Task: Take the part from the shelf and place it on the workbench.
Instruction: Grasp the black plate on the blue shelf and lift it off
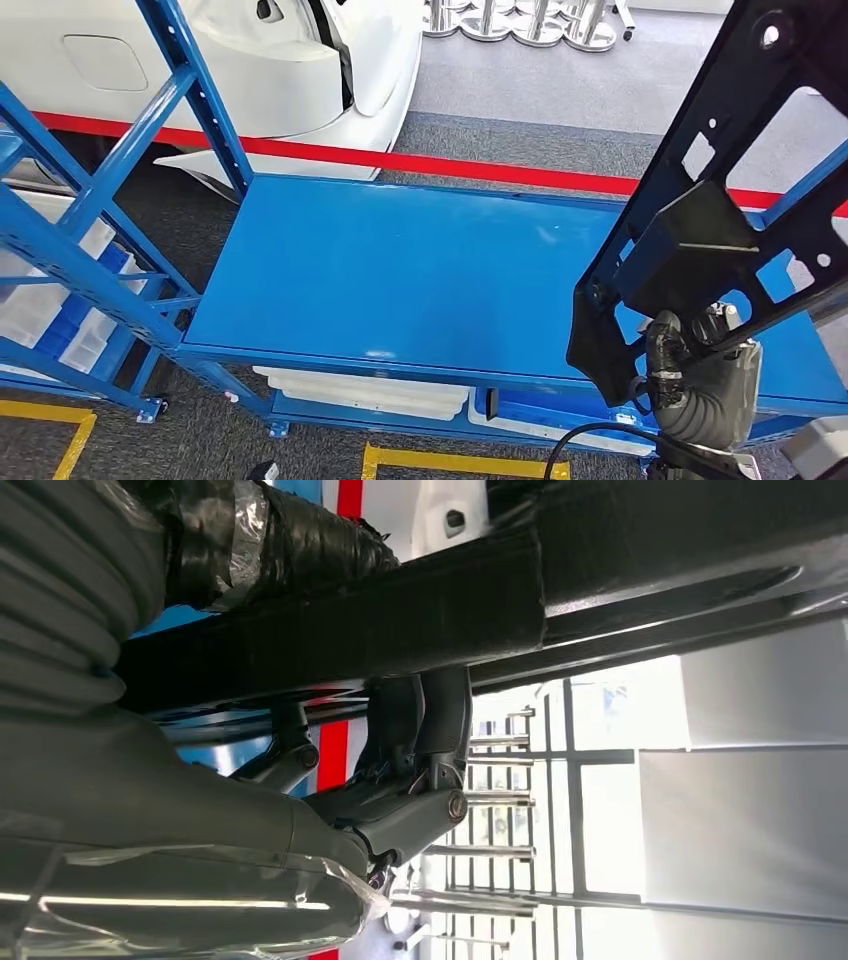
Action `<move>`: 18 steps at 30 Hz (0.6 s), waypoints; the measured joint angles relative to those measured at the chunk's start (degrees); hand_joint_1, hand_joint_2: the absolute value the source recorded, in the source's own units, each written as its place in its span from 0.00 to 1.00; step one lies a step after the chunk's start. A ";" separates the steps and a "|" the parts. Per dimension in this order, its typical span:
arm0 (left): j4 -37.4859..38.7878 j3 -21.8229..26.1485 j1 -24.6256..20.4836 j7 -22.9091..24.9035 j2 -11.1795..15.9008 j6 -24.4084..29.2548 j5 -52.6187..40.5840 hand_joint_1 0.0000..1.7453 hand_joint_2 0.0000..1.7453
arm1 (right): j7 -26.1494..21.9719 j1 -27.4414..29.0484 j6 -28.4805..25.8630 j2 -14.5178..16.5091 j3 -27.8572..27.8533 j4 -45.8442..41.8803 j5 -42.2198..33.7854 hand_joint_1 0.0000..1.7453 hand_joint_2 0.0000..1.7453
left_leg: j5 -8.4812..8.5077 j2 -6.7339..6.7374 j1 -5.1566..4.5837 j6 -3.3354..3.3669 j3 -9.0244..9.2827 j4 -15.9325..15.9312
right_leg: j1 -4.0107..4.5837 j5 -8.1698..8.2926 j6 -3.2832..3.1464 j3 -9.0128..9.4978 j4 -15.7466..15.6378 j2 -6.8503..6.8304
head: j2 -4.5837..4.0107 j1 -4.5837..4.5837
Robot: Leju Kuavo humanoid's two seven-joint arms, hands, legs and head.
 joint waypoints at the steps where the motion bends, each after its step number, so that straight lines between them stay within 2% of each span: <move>1: 0.01 -0.10 0.04 0.02 0.00 -0.02 0.00 0.00 0.00 | 0.00 0.05 0.00 -0.07 -0.01 0.04 0.01 1.00 1.00 | 0.38 0.12 0.04 0.40 -0.18 -0.02 | -0.10 0.21 0.34 -0.09 -0.05 0.07 | 0.00 -0.01; 2: 0.02 -0.19 0.05 0.03 -0.07 -0.03 0.00 0.00 0.00 | 0.00 0.09 0.00 -0.12 -0.03 0.08 0.01 1.00 1.00 | 0.86 0.22 0.13 0.78 -0.45 -0.08 | -0.14 -0.29 0.65 -0.37 0.39 0.13 | 0.00 0.03; 3: 0.03 -0.27 0.07 0.03 -0.23 -0.03 0.00 0.00 0.00 | 0.00 0.13 0.00 -0.19 -0.07 0.11 0.01 1.00 1.00 | 1.37 0.33 0.27 1.10 -0.86 -0.16 | -0.23 -1.78 0.97 -0.98 1.91 0.20 | 0.00 0.16; 4: 0.04 -0.32 0.07 0.02 -0.43 -0.03 0.00 0.00 0.00 | 0.00 0.16 0.00 -0.26 -0.10 0.14 0.02 1.00 1.00 | 1.87 0.43 0.40 1.36 -1.38 -0.22 | -0.34 -4.08 1.29 -1.90 4.56 0.25 | 0.00 0.28; 6: 0.05 -0.40 0.07 -0.02 -0.91 0.01 0.00 0.00 0.00 | 0.00 0.21 0.00 -0.31 -0.13 0.22 0.02 1.00 1.00 | 2.63 0.48 0.35 1.56 -2.42 -0.21 | -0.64 -9.24 1.85 -3.90 11.89 0.23 | 0.00 0.47; 7: 0.06 -0.44 0.07 -0.02 -1.08 0.02 0.00 0.00 0.00 | 0.01 0.24 0.00 -0.32 -0.13 0.29 0.02 1.00 1.00 | 2.94 0.51 0.32 1.57 -2.91 -0.21 | -0.74 -10.59 1.99 -4.30 14.68 0.22 | 0.00 0.46; 8: 0.08 -0.48 0.08 -0.02 -1.22 0.04 0.01 0.00 0.00 | 0.02 0.26 0.00 -0.33 -0.13 0.39 0.03 1.00 1.00 | 3.24 0.53 0.30 1.52 -3.34 -0.20 | -0.80 -10.80 2.02 -3.88 15.74 0.22 | 0.00 0.46; 9: 0.10 -0.52 0.09 -0.02 -1.29 0.05 0.05 0.00 0.00 | 0.04 0.27 0.00 -0.35 -0.13 0.48 0.04 1.00 1.00 | 3.53 0.54 0.28 1.44 -3.73 -0.20 | -0.83 -9.99 1.92 -2.44 14.68 0.22 | 0.00 0.46; 10: 0.12 -0.57 0.09 -0.03 -1.34 0.05 0.09 0.00 0.00 | 0.06 0.26 0.00 -0.37 -0.13 0.53 0.07 1.00 1.00 | 3.78 0.52 0.27 1.33 -4.03 -0.20 | -0.83 -8.59 1.67 -0.06 11.68 0.22 | 0.00 0.46; 11: 0.13 -0.61 0.09 -0.05 -1.36 0.05 0.14 0.00 0.00 | 0.08 0.23 0.00 -0.39 -0.13 0.54 0.10 1.00 1.00 | 4.02 0.49 0.27 1.19 -3.98 -0.20 | -0.77 -7.25 1.31 2.85 7.58 0.23 | 0.00 0.46; 12: 0.13 -0.65 0.07 -0.07 -1.36 0.04 0.17 0.00 0.00 | 0.09 0.13 0.00 -0.39 -0.14 0.52 0.15 1.00 1.00 | 4.24 0.50 0.23 0.98 -3.98 -0.21 | -0.59 -6.48 0.88 5.58 3.41 0.23 | 0.00 0.46; 13: 0.15 -0.68 0.06 -0.09 -1.37 0.03 0.18 0.00 0.00 | 0.09 0.00 0.00 -0.40 -0.15 0.49 0.19 1.00 1.00 | 4.59 0.50 0.28 0.65 -4.03 -0.25 | -0.39 -6.19 0.53 7.49 0.11 0.22 | 0.00 0.44; 14: 0.17 -0.70 0.02 -0.11 -1.38 0.02 0.19 0.00 0.00 | 0.09 -0.10 0.00 -0.40 -0.16 0.46 0.21 1.00 1.00 | 5.06 0.52 0.41 0.23 -4.14 -0.39 | -0.12 -6.12 0.25 8.38 -1.87 0.23 | 0.00 0.42; 16: 0.21 -0.73 -0.03 -0.11 -1.41 -0.01 0.22 0.00 0.00 | 0.09 -0.11 0.00 -0.45 -0.19 0.43 0.23 1.00 1.00 | 6.02 0.45 0.64 -0.73 -4.71 -0.91 | 0.22 -5.52 -0.32 8.24 -3.50 0.21 | 0.00 0.41; 17: 0.21 -0.73 -0.03 -0.11 -1.42 -0.02 0.23 0.00 0.00 | 0.09 -0.06 0.00 -0.48 -0.19 0.43 0.24 1.00 1.00 | 6.01 0.41 0.66 -1.05 -4.90 -0.99 | 0.18 -4.89 -0.59 8.14 -4.07 0.06 | 0.00 0.39; 18: 0.21 -0.73 0.03 -0.11 -1.41 -0.01 0.24 0.00 0.00 | 0.09 -0.02 0.00 -0.50 -0.18 0.44 0.24 1.00 1.00 | 5.26 0.37 0.57 -1.24 -5.24 -0.40 | 0.06 -4.32 -0.91 8.20 -4.76 -0.08 | 0.00 0.31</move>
